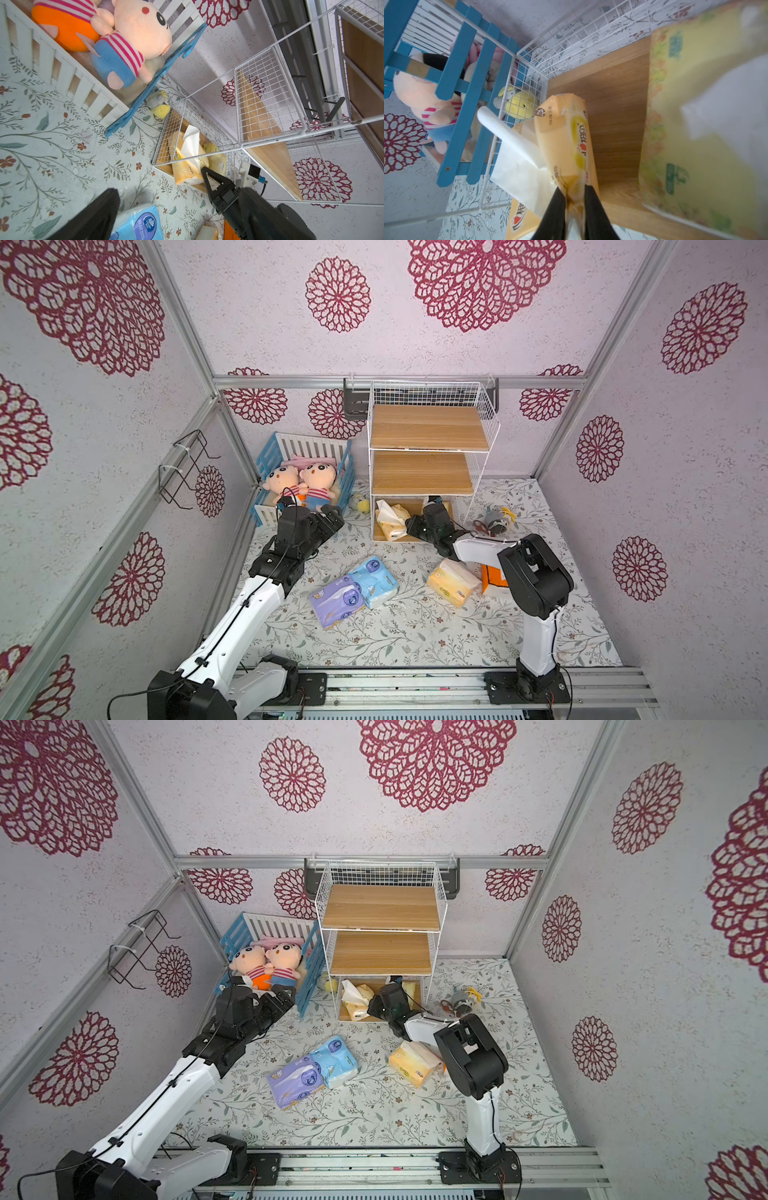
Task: Remove the tissue boxes from the shelf
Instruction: Pick up a box of tissues from the shelf, then place the box of tissues at the center of the board.
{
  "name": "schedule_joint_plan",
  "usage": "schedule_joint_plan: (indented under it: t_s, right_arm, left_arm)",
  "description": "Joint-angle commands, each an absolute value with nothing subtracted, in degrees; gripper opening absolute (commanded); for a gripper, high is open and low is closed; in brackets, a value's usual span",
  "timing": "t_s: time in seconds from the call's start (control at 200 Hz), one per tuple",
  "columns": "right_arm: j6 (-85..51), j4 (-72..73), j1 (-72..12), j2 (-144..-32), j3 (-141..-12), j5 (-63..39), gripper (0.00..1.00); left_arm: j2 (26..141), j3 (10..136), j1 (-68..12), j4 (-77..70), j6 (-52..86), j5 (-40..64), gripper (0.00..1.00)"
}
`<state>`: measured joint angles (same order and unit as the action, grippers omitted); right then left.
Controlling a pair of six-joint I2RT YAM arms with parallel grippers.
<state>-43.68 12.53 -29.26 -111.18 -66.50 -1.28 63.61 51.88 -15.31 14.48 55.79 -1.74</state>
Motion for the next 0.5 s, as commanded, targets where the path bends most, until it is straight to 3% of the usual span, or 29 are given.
schedule_joint_plan:
  t_s: [0.0, 0.495]
  right_arm:
    - [-44.22, 13.36, -28.83, -105.68, -63.52, -1.55, 0.18]
    - [-46.49, 10.83, -28.9, -88.51, -48.82, -4.42, 0.13]
  left_arm:
    - [62.96, 51.5, -14.83, 14.83, 56.76, -0.71, 0.97]
    - [62.6, 52.82, -15.12, 14.93, 57.74, 0.43, 0.97]
